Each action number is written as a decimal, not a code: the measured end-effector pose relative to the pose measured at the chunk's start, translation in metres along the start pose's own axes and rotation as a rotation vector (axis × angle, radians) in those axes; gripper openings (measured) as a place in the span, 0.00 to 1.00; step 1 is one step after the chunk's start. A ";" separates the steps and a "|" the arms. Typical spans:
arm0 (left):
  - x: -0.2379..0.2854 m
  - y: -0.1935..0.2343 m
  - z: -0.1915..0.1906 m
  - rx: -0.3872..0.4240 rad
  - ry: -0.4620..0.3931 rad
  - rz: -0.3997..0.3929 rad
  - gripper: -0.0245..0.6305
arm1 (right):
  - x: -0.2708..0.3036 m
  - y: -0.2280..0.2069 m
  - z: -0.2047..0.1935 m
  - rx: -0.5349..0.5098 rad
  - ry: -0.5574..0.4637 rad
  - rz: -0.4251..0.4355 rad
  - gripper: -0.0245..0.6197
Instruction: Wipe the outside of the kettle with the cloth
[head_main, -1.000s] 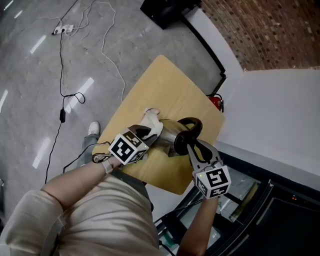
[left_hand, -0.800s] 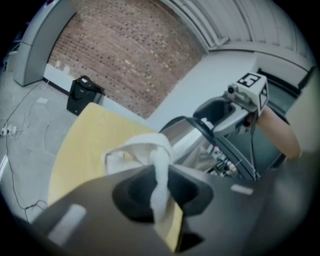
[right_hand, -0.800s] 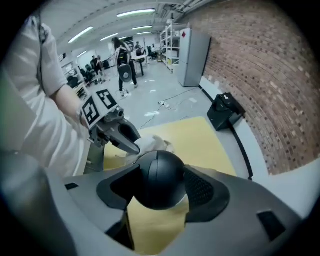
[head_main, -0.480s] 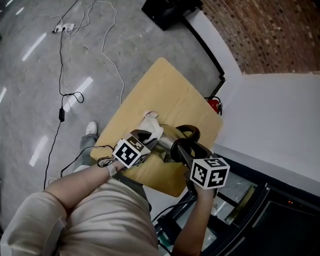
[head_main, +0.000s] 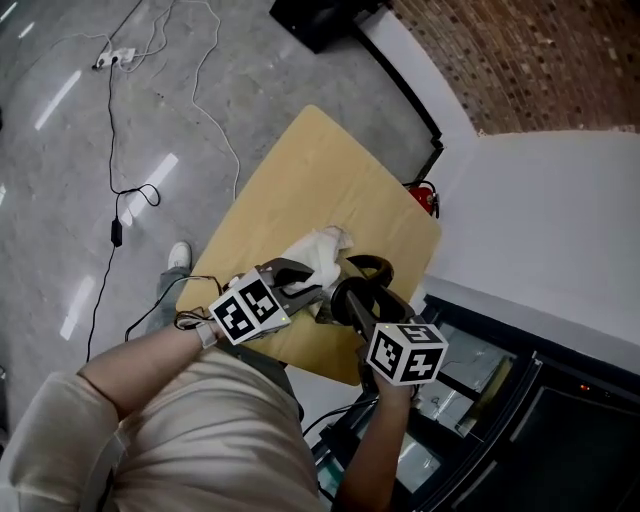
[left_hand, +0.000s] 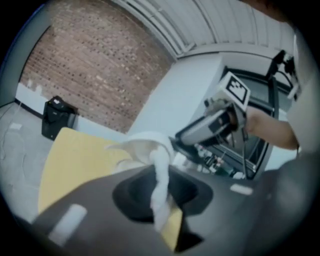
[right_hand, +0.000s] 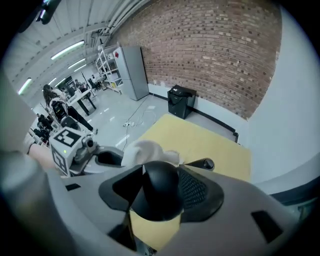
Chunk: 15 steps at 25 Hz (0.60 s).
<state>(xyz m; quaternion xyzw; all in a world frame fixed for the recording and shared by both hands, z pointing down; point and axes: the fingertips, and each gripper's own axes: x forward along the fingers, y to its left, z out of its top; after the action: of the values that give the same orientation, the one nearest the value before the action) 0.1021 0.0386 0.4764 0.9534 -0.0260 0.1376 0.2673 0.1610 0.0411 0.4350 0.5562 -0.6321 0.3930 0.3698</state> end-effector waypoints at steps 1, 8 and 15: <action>-0.001 0.007 -0.024 -0.017 0.042 0.032 0.13 | -0.001 0.000 0.001 0.000 -0.010 -0.001 0.40; 0.007 -0.027 -0.105 -0.025 0.286 -0.031 0.13 | -0.003 -0.002 0.001 0.025 -0.070 0.005 0.40; 0.035 -0.111 -0.088 0.108 0.245 -0.257 0.13 | -0.004 -0.008 0.005 0.138 -0.016 0.083 0.35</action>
<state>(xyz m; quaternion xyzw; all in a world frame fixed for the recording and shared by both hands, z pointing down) 0.1271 0.1799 0.5024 0.9379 0.1364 0.2185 0.2323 0.1691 0.0378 0.4297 0.5565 -0.6291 0.4461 0.3090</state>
